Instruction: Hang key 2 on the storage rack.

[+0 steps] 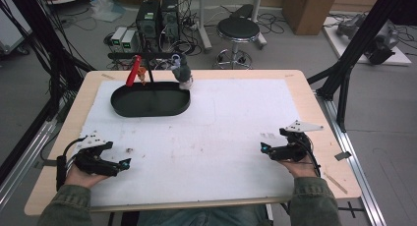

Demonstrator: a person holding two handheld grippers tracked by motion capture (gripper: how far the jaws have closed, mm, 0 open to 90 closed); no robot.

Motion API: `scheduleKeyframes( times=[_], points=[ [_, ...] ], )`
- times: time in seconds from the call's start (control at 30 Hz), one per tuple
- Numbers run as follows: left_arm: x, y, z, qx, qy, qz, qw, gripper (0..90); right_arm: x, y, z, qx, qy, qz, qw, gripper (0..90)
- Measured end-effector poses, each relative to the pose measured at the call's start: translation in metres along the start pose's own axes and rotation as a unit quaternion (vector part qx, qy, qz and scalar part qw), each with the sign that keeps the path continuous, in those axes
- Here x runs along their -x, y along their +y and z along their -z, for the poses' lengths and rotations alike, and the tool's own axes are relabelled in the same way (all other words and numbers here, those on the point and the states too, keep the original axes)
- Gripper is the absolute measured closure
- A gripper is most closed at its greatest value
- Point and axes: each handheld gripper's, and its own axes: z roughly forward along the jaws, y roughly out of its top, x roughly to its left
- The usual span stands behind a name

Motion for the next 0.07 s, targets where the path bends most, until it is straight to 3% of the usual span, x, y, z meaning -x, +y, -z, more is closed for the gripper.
scheduleKeyframes(
  times=[0.07],
  points=[
    [0.0001, -0.0001, -0.0002, 0.002, 0.000, 0.000, 1.0000, 1.7, -0.0010, 0.0006, -0.0005, 0.006, -0.004, 0.003, 1.0000, 0.6]
  ],
)
